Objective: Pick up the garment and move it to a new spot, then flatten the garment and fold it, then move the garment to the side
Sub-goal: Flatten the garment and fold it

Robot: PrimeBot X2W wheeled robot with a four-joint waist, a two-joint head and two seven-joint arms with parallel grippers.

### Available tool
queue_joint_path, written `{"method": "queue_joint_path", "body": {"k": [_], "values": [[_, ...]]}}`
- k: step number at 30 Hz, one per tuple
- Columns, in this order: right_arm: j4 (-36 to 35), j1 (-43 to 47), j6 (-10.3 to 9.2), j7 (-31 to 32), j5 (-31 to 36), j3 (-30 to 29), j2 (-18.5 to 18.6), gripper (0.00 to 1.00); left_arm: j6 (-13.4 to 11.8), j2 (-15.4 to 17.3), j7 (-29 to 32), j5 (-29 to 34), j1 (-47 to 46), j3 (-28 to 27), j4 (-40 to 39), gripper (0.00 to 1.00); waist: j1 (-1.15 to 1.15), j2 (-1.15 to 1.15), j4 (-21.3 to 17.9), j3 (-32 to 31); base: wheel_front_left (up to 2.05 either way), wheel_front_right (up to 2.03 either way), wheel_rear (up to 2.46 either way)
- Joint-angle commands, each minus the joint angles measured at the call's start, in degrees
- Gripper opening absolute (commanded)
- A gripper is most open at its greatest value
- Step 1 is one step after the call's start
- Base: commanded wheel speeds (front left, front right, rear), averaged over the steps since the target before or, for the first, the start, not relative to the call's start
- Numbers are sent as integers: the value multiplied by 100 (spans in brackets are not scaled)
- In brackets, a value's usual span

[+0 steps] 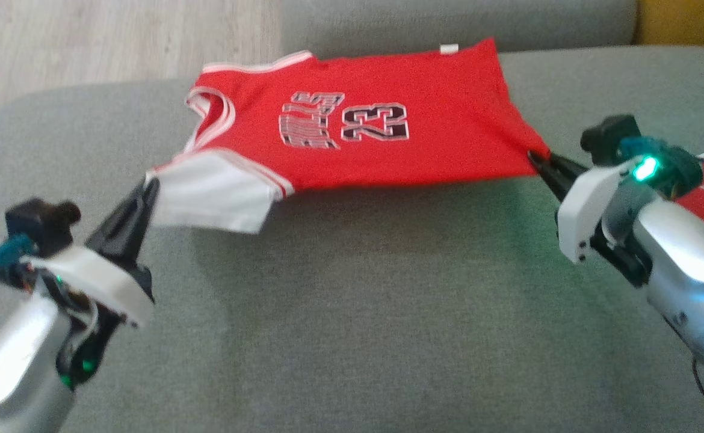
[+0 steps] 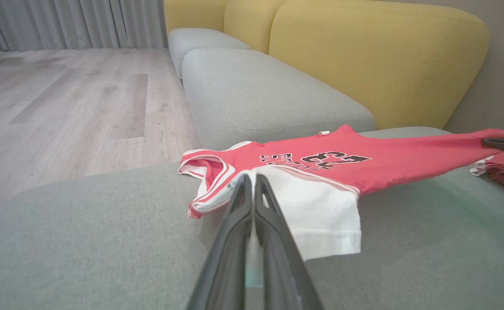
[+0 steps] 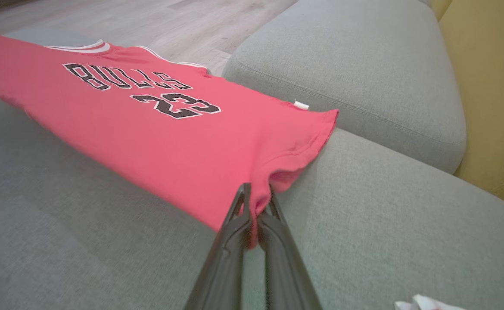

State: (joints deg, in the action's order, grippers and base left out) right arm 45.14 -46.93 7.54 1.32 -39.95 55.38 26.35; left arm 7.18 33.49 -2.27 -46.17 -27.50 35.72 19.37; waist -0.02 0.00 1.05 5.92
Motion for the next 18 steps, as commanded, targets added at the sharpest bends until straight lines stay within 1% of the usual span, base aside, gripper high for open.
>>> {"method": "queue_joint_path", "body": {"k": [1, 6, 9, 11, 16, 18], "values": [[-203, 146, -5, 33, -177, 65, 221, 0, -102, 365, 103, -112, 29, -219, -395, 0, 2, 0, -54, -238, 0, 0, 0], [-590, 476, -5, 252, -607, 317, 486, 0, -383, 598, 389, -323, 666, -192, -1185, 0, 2, 0, -74, -488, 0, 0, 0], [-772, 659, -5, 361, -834, 387, 601, 0, -608, 667, 441, -559, 1048, -289, -1533, 0, 2, 0, -103, -635, 0, 0, 0], [-813, 723, -5, 387, -898, 399, 630, 0, -651, 710, 467, -589, 1168, -282, -1645, 0, 2, 0, -108, -666, 0, 0, 0], [-1036, 1006, -5, 572, -1137, 441, 777, 0, -848, 837, 600, -828, 1661, -287, -2184, 0, 2, 0, -104, -748, 0, 0, 0], [-1181, 1125, -5, 713, -1244, 446, 851, 0, -861, 931, 705, -942, 1820, -279, -2383, 0, 2, 0, -101, -763, 0, 0, 0]]}}
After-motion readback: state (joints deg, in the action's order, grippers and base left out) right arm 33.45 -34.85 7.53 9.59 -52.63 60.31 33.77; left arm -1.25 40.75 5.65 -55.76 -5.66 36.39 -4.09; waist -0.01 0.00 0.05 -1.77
